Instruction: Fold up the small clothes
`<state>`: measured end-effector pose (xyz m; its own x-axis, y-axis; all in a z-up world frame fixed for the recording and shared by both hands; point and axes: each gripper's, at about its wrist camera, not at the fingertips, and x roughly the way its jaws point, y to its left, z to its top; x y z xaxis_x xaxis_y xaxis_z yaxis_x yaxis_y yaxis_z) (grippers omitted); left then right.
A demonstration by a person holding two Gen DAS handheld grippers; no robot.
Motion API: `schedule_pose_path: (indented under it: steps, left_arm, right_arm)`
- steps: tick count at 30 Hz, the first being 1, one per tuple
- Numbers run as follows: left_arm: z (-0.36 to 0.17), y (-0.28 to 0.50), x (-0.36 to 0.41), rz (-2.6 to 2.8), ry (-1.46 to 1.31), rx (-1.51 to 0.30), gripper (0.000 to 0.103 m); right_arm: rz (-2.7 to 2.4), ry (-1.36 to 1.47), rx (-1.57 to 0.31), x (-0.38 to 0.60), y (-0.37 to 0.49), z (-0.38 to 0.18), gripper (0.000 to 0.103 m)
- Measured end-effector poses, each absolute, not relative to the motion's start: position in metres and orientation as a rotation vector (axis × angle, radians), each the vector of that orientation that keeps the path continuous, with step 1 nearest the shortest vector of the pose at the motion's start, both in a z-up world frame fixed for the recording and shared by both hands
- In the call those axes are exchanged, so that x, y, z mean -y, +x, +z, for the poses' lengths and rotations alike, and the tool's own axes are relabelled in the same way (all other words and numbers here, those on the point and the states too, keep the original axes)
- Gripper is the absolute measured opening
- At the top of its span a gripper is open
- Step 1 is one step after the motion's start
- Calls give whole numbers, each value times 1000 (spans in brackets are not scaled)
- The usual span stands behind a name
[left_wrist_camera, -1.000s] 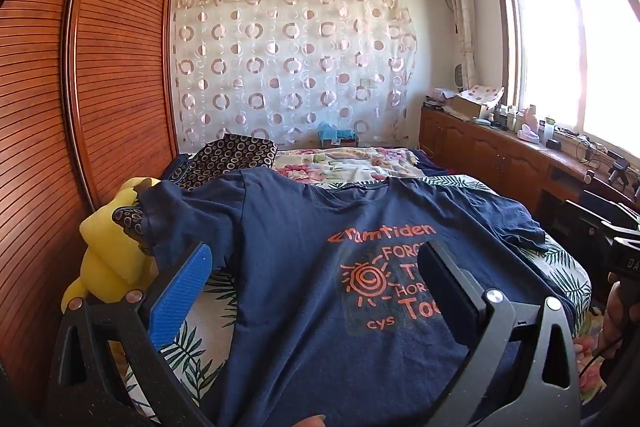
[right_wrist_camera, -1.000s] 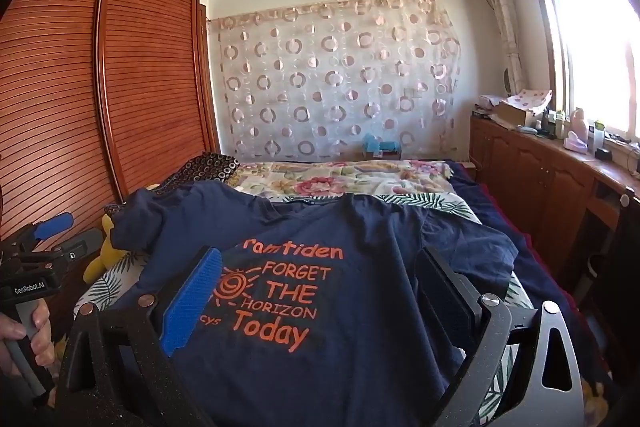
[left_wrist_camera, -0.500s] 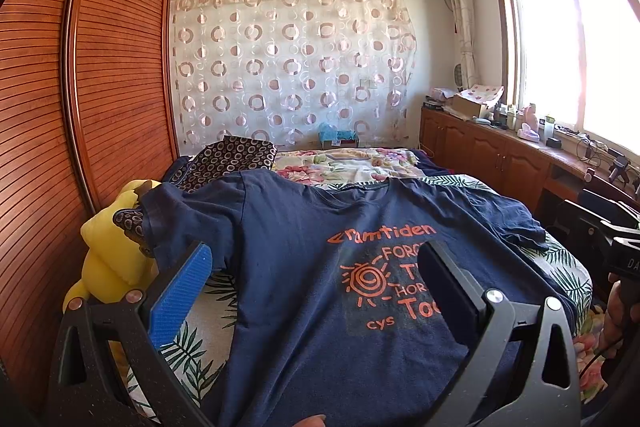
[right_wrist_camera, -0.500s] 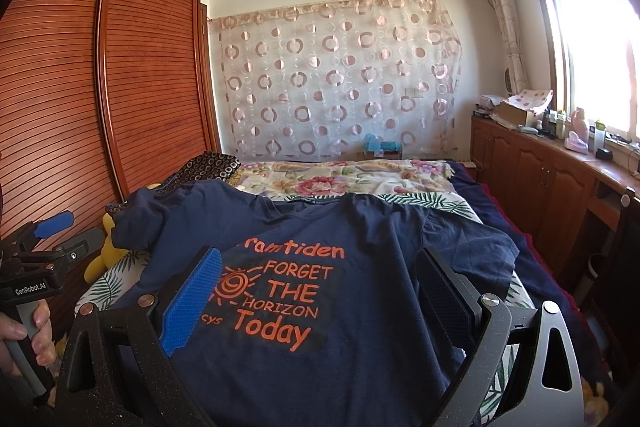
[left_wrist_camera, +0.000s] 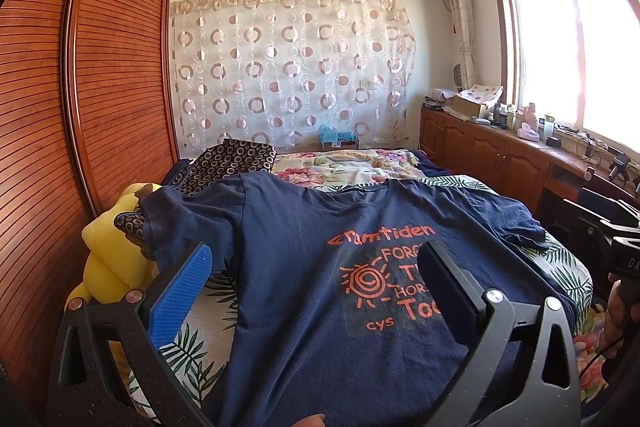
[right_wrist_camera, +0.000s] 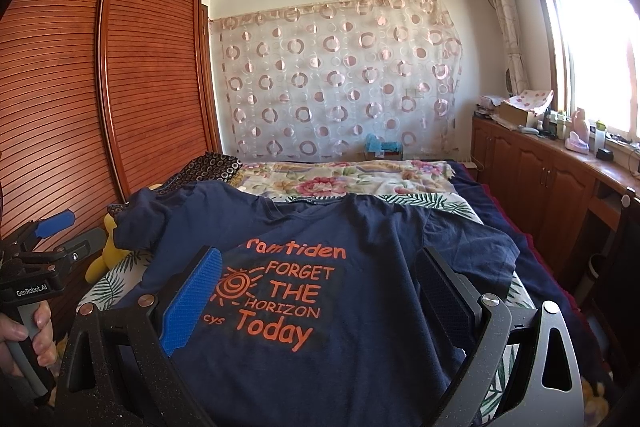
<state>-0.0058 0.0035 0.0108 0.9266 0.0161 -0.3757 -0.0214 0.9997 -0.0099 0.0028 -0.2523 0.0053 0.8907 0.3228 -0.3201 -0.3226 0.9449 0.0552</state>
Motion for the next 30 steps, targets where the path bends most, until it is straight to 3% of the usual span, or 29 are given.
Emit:
schedule_pose_path:
  steps: [30]
  left_arm:
    - [8,-5,-1,22,-6,-382,103]
  right_arm:
    - [337,2,-331,254,3,5,98]
